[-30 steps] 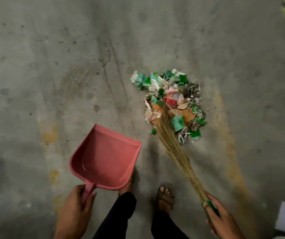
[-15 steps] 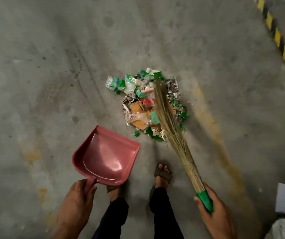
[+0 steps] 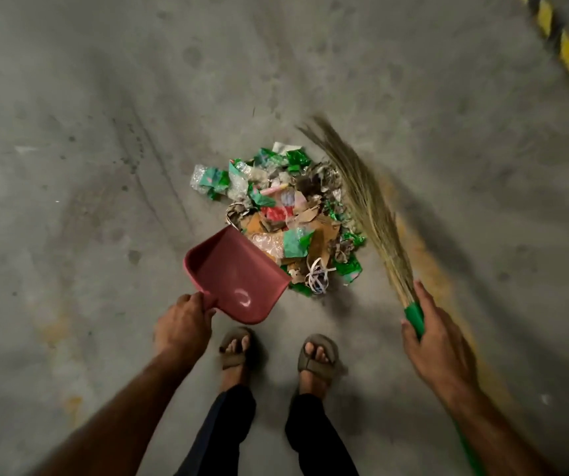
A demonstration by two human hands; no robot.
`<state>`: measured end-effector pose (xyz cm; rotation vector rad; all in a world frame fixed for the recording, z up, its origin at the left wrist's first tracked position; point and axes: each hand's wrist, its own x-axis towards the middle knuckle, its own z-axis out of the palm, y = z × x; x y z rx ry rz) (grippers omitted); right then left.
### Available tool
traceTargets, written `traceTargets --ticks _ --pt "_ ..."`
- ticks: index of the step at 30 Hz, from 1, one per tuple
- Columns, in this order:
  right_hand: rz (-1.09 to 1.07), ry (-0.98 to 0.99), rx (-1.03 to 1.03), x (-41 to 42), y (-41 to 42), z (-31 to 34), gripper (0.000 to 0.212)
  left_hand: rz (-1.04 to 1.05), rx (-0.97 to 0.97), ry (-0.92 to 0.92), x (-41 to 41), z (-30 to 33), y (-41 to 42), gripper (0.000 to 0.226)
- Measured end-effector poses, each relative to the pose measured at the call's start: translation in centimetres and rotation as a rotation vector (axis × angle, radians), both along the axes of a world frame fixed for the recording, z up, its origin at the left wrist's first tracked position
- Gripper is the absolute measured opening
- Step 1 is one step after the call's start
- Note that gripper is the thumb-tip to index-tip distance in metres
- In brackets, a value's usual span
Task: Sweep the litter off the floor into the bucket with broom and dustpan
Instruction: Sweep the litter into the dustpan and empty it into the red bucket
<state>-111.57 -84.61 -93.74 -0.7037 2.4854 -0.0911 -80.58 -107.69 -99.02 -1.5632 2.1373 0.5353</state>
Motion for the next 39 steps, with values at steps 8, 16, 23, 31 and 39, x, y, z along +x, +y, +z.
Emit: traceTargets --ticks 8,16,23,31,39 --pt "0.161 0.124 0.048 -8.5 -9.5 -12.9 0.077 -0.033 -0.017 0.010 -2.6 -14.8 -8.6 0.025" --pt "0.432 -0.046 0.184 -9.9 -10.2 -21.5 0.077 -0.028 0.009 0.042 -4.0 -21.8 -12.8 0.030" --pt "0.540 -0.129 0.120 -6.5 -5.2 -18.4 0.084 -0.025 0.116 0.095 -2.1 -22.7 -11.9 0.036" --pt "0.589 -0.259 0.085 0.1 -1.3 -14.6 0.085 0.018 0.146 0.197 -0.9 -20.8 -7.6 0.031" --pt "0.477 -0.340 0.052 5.5 3.9 -5.7 0.088 0.068 0.164 0.276 3.4 -13.8 -0.9 0.029"
